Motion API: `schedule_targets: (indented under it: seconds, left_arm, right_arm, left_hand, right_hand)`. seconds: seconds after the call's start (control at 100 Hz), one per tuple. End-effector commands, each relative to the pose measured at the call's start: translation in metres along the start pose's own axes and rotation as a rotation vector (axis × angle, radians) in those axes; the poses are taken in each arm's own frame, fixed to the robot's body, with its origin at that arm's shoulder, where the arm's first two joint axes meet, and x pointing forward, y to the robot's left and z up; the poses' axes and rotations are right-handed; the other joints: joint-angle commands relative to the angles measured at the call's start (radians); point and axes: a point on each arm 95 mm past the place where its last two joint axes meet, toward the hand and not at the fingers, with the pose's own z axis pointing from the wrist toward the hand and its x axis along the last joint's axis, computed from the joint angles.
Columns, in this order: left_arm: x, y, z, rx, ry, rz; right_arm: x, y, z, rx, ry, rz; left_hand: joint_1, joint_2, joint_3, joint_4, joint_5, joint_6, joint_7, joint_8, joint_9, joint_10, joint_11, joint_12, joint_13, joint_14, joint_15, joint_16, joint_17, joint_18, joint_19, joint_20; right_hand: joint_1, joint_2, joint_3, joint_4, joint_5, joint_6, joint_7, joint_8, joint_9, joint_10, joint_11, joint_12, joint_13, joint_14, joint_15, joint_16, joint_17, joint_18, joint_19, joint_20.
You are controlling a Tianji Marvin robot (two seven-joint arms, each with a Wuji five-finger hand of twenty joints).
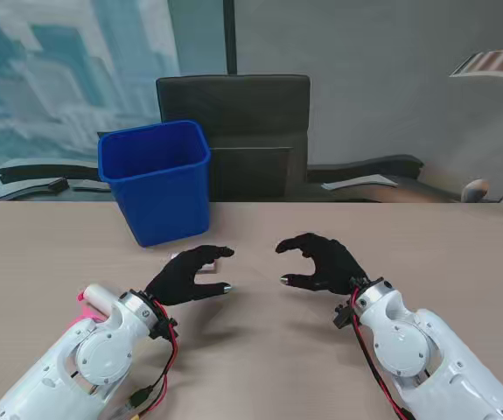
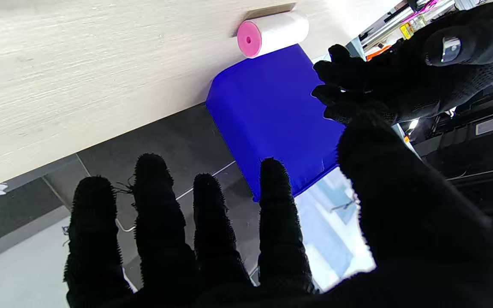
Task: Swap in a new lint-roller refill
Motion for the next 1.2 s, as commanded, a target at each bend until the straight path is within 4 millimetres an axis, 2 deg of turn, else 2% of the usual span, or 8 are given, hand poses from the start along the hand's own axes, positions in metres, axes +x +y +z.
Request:
schedule_targets:
  seconds: [0.0, 0.32, 0.44, 0.61, 0.73, 0.86, 1.03, 1.19]
  left_arm:
    - [0.0, 0.001, 0.0, -0.014, -0.005, 0.0]
    - [0.007, -0.004, -0.009, 0.028, 0.006, 0.025]
    - [0.009, -0.01, -0.018, 0.052, -0.022, 0.101]
    - [0.001, -0.032, -0.059, 0.11, -0.113, 0.339]
    - [-0.01, -0.046, -0.099, 0.104, -0.197, 0.493]
    - [-0.019, -0.051, -0.135, 0.086, -0.302, 0.603]
    - [-0.031, -0.053, -0.162, 0.106, -0.423, 0.71]
    - [-0.043, -0.054, -0.177, 0.093, -0.527, 0.756]
  right_arm:
    - [0.002, -0.003, 0.0, 0.015, 0.004, 0.001]
    - [0.0, -0.002, 0.0, 0.01, 0.001, -0.003]
    - [-0.001, -0.002, -0.001, 0.013, 0.0, -0.002]
    - [-0.004, -0.005, 0.001, 0.029, -0.008, 0.011]
    - [-0.005, -0.009, 0.003, 0.043, -0.009, 0.024]
    - [-0.003, -0.013, 0.007, 0.057, -0.006, 0.033]
    - [-0.002, -0.016, 0.009, 0.075, 0.001, 0.041]
    - [-0.002, -0.016, 0.01, 0.079, 0.004, 0.041]
  left_hand:
    - [-0.021, -0.016, 0.02, 0.02, 0.017, -0.01, -0.018, 0.007, 0.003, 0.016, 0.005, -0.018, -0.012, 0.001, 0.019, 0.015, -0.001, 0.003, 0.012, 0.027]
    - [-0.018, -0.015, 0.015, 0.021, 0.019, -0.005, -0.018, 0.009, 0.007, 0.017, 0.007, -0.015, -0.009, 0.006, 0.026, 0.023, -0.002, 0.006, 0.018, 0.032]
    - [-0.014, -0.009, 0.003, 0.021, 0.062, 0.058, -0.016, 0.007, 0.055, 0.034, 0.02, -0.009, 0.017, 0.03, 0.042, 0.032, 0.015, 0.027, 0.04, 0.043]
    - [-0.007, -0.012, -0.019, 0.022, 0.134, 0.125, -0.013, 0.009, 0.134, 0.057, 0.036, -0.002, 0.073, 0.065, 0.079, 0.05, 0.053, 0.05, 0.105, 0.069]
    - [0.006, -0.034, -0.016, 0.024, 0.146, 0.135, -0.031, 0.005, 0.136, 0.066, 0.025, -0.006, 0.068, 0.075, 0.075, 0.049, 0.042, 0.057, 0.106, 0.068]
    - [0.013, -0.043, -0.013, 0.023, 0.155, 0.142, -0.049, 0.003, 0.133, 0.071, 0.014, -0.01, 0.06, 0.081, 0.067, 0.047, 0.031, 0.058, 0.099, 0.065]
    - [0.02, -0.037, -0.03, 0.021, 0.163, 0.124, -0.058, 0.014, 0.134, 0.068, 0.01, -0.006, 0.055, 0.084, 0.062, 0.049, 0.024, 0.059, 0.097, 0.068]
    - [0.024, -0.025, -0.057, 0.022, 0.208, 0.161, -0.055, 0.031, 0.166, 0.084, 0.014, 0.003, 0.072, 0.102, 0.077, 0.061, 0.031, 0.067, 0.117, 0.088]
  right_hand:
    - [-0.021, -0.033, -0.009, 0.039, -0.002, 0.0, 0.004, -0.012, -0.007, -0.008, 0.007, -0.005, 0.013, -0.146, 0.014, 0.016, 0.001, -0.164, 0.011, 0.018]
    - [-0.017, -0.028, -0.012, 0.04, 0.005, 0.0, 0.008, -0.011, -0.002, -0.006, 0.01, -0.004, 0.022, -0.146, 0.025, 0.021, 0.005, -0.164, 0.016, 0.023]
    - [-0.016, -0.023, -0.015, 0.04, 0.006, 0.001, 0.01, -0.011, 0.0, -0.007, 0.01, -0.004, 0.025, -0.146, 0.029, 0.023, 0.008, -0.163, 0.019, 0.024]
    - [-0.013, -0.022, -0.017, 0.04, 0.009, 0.001, 0.011, -0.01, 0.003, -0.006, 0.01, -0.004, 0.027, -0.145, 0.032, 0.025, 0.009, -0.164, 0.02, 0.026]
    - [-0.011, -0.022, -0.019, 0.04, 0.011, 0.001, 0.012, -0.01, 0.004, -0.007, 0.01, -0.004, 0.031, -0.145, 0.035, 0.027, 0.01, -0.162, 0.021, 0.027]
    - [-0.012, -0.021, -0.02, 0.041, 0.012, 0.0, 0.013, -0.01, 0.004, -0.006, 0.01, -0.004, 0.034, -0.145, 0.037, 0.028, 0.011, -0.162, 0.022, 0.027]
    - [-0.013, -0.021, -0.021, 0.041, 0.011, 0.0, 0.013, -0.01, 0.004, -0.006, 0.01, -0.004, 0.036, -0.144, 0.039, 0.029, 0.011, -0.162, 0.022, 0.028]
    - [-0.013, -0.018, -0.021, 0.041, 0.011, 0.003, 0.012, -0.01, 0.005, -0.006, 0.01, -0.003, 0.039, -0.146, 0.041, 0.03, 0.012, -0.161, 0.022, 0.028]
